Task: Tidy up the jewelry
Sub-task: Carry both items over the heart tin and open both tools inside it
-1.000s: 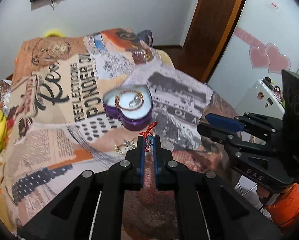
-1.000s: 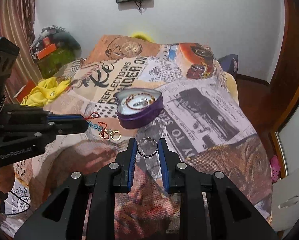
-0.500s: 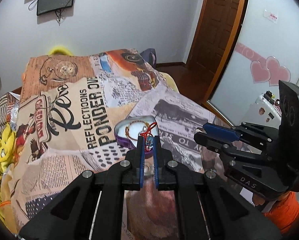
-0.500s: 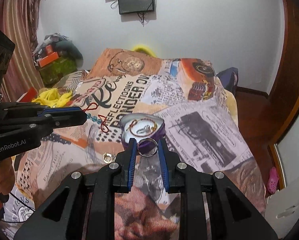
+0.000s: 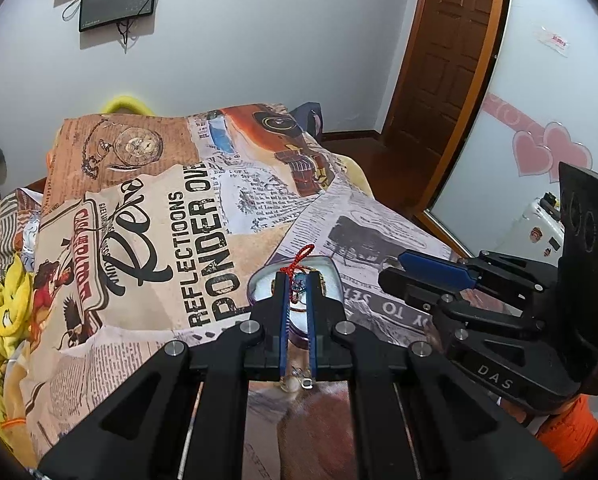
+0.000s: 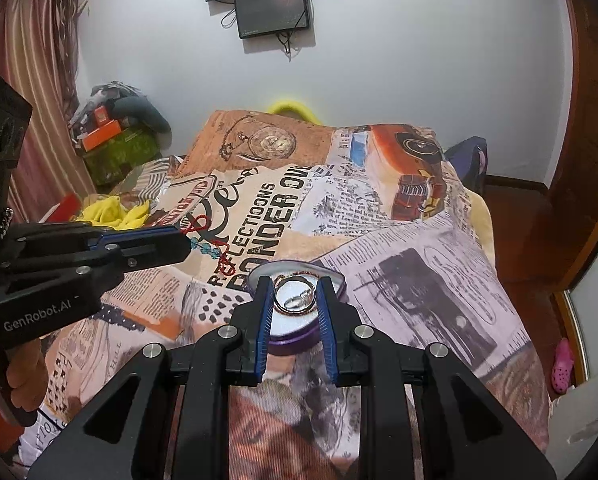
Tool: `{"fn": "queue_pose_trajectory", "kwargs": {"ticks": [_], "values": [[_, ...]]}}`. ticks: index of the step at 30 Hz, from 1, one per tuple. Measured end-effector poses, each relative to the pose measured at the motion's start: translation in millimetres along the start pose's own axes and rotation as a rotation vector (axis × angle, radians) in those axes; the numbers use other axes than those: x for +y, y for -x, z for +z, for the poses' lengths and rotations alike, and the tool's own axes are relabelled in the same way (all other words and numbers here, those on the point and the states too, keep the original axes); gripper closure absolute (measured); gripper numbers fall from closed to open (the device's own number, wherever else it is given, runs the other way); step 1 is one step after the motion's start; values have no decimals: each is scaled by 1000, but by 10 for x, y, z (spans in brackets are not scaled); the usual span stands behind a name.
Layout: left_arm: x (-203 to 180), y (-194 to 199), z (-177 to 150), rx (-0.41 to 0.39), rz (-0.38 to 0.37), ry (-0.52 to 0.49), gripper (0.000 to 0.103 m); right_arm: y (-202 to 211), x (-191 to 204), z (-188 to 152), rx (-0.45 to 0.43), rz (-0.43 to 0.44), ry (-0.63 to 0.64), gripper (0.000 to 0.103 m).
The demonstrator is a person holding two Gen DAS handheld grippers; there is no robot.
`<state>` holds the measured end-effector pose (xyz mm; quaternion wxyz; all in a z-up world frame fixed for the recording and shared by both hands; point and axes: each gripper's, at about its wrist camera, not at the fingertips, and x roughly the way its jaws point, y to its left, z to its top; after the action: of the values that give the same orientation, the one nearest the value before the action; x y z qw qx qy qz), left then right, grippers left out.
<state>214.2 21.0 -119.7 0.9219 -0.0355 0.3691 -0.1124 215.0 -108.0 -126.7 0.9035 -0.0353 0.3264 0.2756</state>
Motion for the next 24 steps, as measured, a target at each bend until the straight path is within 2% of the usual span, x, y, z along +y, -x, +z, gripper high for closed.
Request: {"fn": "queue_pose_trajectory", "kwargs": {"ticks": [12, 24], "values": [[253, -474, 33, 64, -28, 50, 97, -351, -45, 68, 43, 7, 9, 83], [309, -814, -4, 131, -53, 57, 97, -760, -106, 102, 136, 48, 8, 83]]}}
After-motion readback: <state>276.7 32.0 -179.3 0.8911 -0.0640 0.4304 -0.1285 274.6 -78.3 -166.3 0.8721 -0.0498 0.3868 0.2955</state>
